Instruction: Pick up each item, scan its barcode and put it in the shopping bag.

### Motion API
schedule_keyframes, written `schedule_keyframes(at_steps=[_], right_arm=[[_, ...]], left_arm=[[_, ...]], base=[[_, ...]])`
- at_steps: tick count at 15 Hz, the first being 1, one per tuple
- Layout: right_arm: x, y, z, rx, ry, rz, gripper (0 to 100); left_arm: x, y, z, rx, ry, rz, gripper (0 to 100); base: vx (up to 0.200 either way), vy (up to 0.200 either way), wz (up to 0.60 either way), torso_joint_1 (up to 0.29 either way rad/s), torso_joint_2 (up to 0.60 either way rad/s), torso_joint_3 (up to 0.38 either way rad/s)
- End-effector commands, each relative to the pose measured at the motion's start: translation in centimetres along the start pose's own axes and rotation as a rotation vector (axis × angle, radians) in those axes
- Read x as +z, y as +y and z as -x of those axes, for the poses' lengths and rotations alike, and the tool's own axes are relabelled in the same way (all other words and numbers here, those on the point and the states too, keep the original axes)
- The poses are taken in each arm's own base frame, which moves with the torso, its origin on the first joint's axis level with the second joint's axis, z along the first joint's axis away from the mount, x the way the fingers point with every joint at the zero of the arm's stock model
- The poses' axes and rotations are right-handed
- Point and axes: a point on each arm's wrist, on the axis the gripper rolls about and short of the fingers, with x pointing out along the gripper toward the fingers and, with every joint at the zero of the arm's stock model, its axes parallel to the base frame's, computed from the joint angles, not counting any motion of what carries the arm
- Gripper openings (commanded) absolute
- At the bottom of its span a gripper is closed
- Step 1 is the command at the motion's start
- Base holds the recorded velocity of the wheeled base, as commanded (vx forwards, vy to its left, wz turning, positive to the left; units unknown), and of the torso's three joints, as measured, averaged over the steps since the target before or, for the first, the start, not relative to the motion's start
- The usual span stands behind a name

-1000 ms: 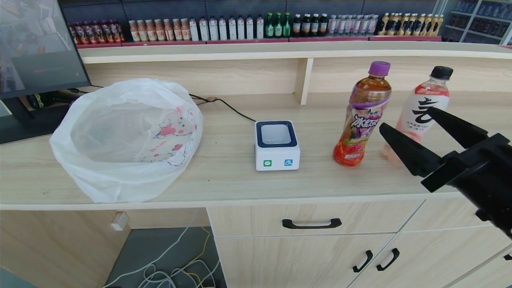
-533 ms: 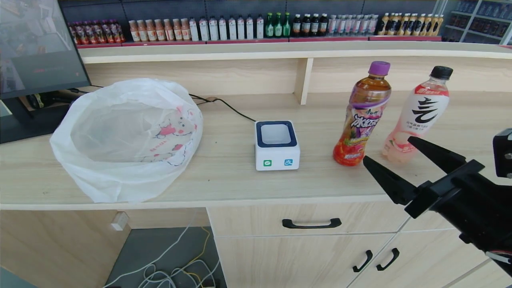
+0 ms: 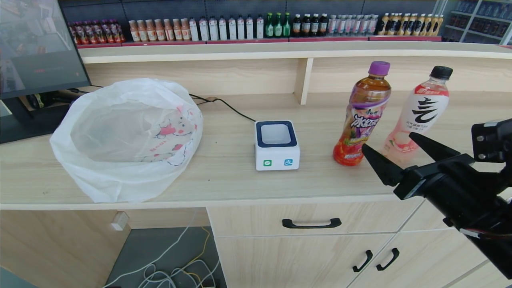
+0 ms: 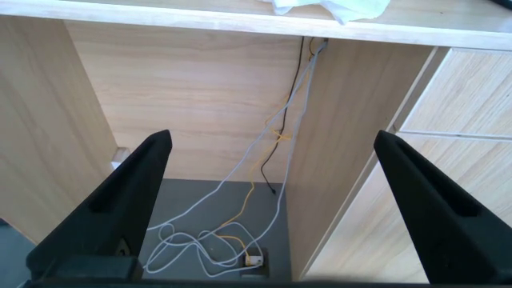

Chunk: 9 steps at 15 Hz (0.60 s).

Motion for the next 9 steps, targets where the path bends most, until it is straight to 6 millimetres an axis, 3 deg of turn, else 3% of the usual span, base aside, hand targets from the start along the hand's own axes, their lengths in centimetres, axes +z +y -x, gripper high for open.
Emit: schedule_keyframes(at_steps=[1,9], right_arm=[[-0.4,0.1,-1.0,-0.035,0.009,0.002,100],[-1.2,0.8,-4.0,-0.038,0.006,0.011,100]], left_arm=[[0.0,0.0,0.0,0.000,0.000,0.001,100],[0.0,0.0,0.0,0.000,0.000,0.001,100]], base=[[0.000,0.000,0.00,0.000,0.00,0.000],[0.000,0.000,0.00,0.000,0.00,0.000]])
